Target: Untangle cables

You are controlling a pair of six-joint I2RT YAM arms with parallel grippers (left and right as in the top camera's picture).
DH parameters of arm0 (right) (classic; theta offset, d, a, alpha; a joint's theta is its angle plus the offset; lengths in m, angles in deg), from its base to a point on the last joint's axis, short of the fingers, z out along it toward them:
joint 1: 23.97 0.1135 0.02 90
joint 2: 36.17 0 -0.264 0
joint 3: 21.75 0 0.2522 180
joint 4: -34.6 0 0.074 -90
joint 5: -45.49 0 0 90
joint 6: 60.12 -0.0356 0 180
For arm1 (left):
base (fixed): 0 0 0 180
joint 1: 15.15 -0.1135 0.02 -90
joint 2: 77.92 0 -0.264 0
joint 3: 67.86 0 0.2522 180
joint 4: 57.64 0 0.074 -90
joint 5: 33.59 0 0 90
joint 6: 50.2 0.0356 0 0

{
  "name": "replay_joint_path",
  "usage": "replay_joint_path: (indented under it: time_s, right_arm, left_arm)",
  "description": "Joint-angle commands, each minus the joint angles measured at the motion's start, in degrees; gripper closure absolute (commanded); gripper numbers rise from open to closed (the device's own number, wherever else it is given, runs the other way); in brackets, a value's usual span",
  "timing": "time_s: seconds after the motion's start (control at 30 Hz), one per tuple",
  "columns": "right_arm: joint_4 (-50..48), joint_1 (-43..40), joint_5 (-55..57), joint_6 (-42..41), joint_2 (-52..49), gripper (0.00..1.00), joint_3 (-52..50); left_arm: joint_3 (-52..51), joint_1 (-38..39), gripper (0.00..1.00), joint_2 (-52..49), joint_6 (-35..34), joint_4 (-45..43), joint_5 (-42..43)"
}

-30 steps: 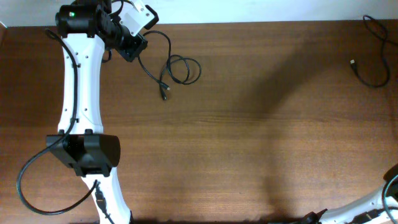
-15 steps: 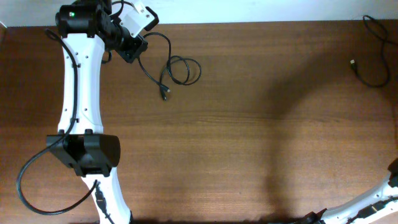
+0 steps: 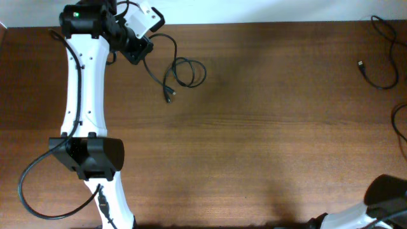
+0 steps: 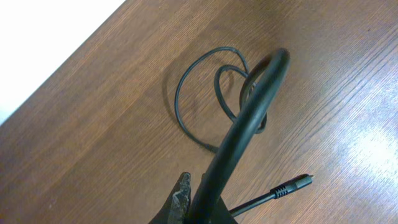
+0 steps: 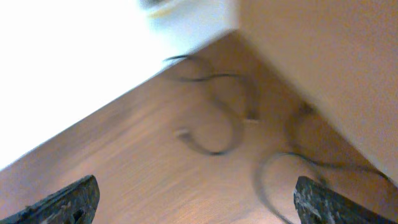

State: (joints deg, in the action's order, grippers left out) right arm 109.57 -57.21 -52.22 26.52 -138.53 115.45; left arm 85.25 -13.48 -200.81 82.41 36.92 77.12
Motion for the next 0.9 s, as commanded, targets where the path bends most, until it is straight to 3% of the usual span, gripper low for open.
replay_joint_path:
  time_s: [0.0,0.2,0.43,0.5,0.6,0.87]
  right_arm:
    - [2.5,9.3,-3.7,7.1,-1.2,0.01,-0.4]
    - [2.5,20.0,4.9,7.6,0.2,0.01,-0.3]
    - [3.4,21.1,8.9,7.4,3.7,0.01,-0.3]
    - [4.1,21.2,8.8,7.4,3.9,0.01,-0.3]
    - [7.6,21.2,5.6,7.3,3.7,0.01,-0.4]
    - [15.9,21.6,-10.0,4.4,3.5,0.01,-0.4]
  left_arm:
    - [0.6,2.4,1.00,2.3,0.7,-1.6,7.3]
    - [0.6,10.8,1.00,2.3,0.7,-6.2,22.1]
    - [0.6,26.6,1.00,2.3,-2.5,-6.5,22.9]
    - [0.7,30.1,1.00,2.4,-2.5,-6.8,18.9]
    - [0.7,32.6,1.00,2.6,-2.5,-8.0,5.5]
    - [0.7,30.3,1.00,2.6,-5.2,-12.9,-9.0]
